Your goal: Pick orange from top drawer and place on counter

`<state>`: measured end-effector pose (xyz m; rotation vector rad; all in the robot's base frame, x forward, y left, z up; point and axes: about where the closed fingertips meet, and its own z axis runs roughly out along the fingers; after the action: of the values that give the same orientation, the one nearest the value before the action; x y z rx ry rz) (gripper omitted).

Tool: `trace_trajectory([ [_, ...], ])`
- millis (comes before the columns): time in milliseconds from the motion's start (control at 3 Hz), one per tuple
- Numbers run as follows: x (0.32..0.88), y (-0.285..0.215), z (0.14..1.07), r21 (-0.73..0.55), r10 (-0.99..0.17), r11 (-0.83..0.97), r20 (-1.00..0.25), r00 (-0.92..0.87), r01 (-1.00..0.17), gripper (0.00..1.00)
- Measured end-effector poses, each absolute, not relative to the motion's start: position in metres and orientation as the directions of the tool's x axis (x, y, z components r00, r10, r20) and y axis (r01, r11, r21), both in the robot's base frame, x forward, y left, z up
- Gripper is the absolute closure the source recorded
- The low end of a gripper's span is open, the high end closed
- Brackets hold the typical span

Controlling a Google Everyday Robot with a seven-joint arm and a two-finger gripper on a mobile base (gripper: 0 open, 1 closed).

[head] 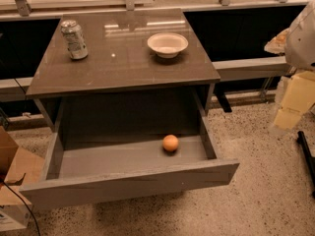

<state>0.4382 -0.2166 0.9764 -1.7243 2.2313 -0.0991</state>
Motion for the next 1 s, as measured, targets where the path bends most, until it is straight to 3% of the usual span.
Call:
trace_trajectory([
  [333, 0.438, -0.217, 0.976, -0.246, -0.953, 0.270, -0.207, -0.221, -0.931, 0.00],
  [1000, 0.451, -0.177, 0.933, -0.213, -0.904, 0.305, -0.371, -0.212, -0.928, 0.00],
])
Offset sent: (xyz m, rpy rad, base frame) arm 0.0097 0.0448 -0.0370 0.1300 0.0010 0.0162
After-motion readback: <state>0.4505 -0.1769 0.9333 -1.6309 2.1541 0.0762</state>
